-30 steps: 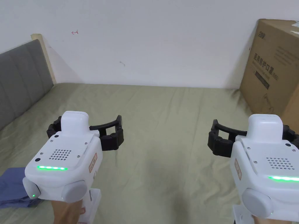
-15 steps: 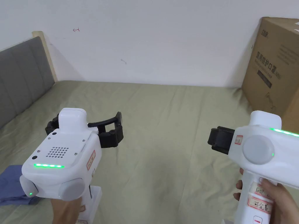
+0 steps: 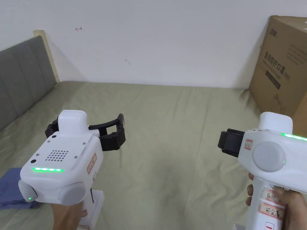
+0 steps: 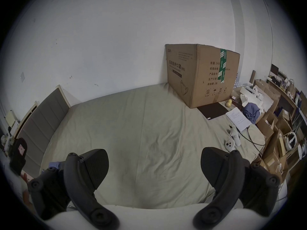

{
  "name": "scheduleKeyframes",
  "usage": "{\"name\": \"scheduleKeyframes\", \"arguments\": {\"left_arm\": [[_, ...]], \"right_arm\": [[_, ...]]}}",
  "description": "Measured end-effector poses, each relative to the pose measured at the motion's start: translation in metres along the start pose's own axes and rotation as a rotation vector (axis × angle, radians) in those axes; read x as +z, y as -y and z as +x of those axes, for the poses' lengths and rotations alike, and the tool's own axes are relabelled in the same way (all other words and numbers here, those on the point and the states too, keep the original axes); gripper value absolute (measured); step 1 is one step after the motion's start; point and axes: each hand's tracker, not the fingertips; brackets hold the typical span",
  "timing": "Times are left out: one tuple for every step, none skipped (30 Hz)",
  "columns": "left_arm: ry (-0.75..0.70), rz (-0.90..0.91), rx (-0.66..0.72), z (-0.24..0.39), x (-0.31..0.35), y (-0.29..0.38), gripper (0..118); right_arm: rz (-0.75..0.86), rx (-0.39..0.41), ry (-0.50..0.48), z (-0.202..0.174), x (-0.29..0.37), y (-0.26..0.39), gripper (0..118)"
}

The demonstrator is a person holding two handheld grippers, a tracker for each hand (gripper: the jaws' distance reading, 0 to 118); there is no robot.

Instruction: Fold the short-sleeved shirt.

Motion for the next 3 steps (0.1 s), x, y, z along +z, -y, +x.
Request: {"name": "scheduleKeyframes", "arguments": {"left_arm": [[-0.001,0.0,-0.001,0.0001,-0.0002,0.0,118],[-0.001,0.0,-0.002,0.0003,-0.0004,-0.0001,118],[0.0,-0.001,-0.002,0.0003,-0.0005,-0.0001,118]], "right_arm": [[0.0,0.003,0.007,-0.0009,-0.0001,-0.0002,113],[-0.001,0.011,0.019,-0.0021,-0.0001,-0.0006,113],[0.005,0.02,0.02,-0.0019,0.0,0.0002,114]]}}
